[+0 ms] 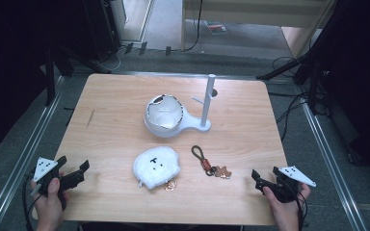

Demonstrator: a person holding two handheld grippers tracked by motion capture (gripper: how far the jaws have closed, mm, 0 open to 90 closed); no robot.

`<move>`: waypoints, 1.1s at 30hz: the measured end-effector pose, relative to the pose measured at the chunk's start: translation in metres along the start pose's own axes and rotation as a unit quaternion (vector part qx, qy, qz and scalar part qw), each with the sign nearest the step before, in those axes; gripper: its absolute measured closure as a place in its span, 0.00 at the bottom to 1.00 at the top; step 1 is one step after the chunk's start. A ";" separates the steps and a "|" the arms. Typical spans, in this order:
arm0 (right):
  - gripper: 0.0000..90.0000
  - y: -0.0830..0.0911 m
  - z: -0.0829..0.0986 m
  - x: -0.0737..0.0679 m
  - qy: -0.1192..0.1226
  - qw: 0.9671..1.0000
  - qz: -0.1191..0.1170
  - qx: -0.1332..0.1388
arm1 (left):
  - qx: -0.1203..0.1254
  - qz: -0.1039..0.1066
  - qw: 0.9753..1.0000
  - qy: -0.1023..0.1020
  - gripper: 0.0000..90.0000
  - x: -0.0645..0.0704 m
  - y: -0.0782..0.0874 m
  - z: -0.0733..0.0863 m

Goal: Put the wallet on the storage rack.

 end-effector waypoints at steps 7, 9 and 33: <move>0.14 0.001 0.000 -0.003 0.012 1.000 0.014 0.002 | -0.005 -0.003 1.000 -0.004 0.15 0.001 -0.001 0.000; 0.15 0.001 0.000 -0.005 0.019 1.000 0.017 0.001 | -0.008 -0.003 1.000 -0.005 0.15 0.001 -0.002 0.000; 0.15 0.002 -0.043 -0.063 0.032 0.999 -0.015 -0.001 | -0.017 -0.005 1.000 -0.022 0.16 0.004 -0.004 0.001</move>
Point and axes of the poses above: each handheld gripper's, and its own axes: y roughly backward along the jaws, z roughly out of its underside, x roughly to its right, the point moved 4 cm from there along -y, roughly forward along the jaws, and after that the axes turned 7 degrees about y, right-handed, at the moved point
